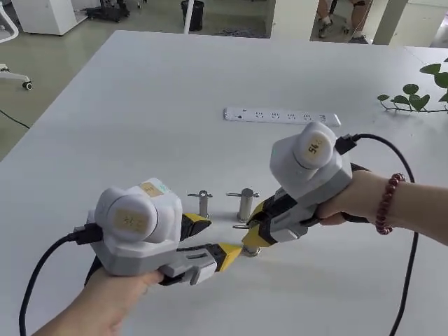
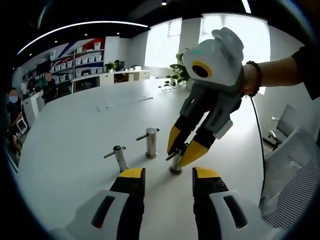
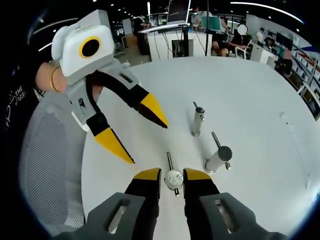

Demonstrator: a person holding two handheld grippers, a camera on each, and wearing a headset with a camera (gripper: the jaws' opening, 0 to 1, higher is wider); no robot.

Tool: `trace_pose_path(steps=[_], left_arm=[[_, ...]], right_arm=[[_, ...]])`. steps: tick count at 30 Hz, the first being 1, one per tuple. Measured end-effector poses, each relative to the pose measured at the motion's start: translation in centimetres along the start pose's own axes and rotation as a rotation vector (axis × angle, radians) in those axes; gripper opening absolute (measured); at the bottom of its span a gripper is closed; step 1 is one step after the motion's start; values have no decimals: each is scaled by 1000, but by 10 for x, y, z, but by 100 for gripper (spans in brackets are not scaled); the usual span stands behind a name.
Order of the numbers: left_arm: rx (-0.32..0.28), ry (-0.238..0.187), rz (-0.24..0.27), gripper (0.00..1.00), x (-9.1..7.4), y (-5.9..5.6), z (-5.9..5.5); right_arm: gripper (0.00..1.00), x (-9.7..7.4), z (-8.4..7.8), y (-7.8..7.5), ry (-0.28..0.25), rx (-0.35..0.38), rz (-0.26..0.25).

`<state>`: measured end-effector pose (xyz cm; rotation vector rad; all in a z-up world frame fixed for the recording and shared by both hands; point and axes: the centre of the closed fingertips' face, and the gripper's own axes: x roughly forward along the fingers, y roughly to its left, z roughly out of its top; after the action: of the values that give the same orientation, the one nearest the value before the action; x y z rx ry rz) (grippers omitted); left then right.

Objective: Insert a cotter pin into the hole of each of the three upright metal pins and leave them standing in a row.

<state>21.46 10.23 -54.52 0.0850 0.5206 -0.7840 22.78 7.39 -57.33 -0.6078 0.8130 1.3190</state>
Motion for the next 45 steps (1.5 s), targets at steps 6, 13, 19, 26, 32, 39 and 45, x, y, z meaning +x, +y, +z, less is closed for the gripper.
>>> trace_pose_path(steps=[6,13,19,26,32,39,45], left_arm=[[-4,-13,18,38,-7,4,3],[-19,-19,41,38,-15,9,1],[-7,-34,73,38,-22,11,6],[-11,-45,95,38,-28,15,8],[-9,-55,107,38,-36,19,13],[-21,-79,116,39,-39,22,17],[-11,-83,126,41,-42,23,16]], right_arm=[[10,0,-1,-1,-3,-4,1],[9,-1,-1,0,-6,-13,1],[9,-1,-1,0,7,-49,-4],[8,-2,-3,-1,23,-72,-4],[8,-7,-8,-6,32,-74,-15],[8,-14,-12,-14,31,-59,-30],[8,-20,-16,-23,28,-35,-46]])
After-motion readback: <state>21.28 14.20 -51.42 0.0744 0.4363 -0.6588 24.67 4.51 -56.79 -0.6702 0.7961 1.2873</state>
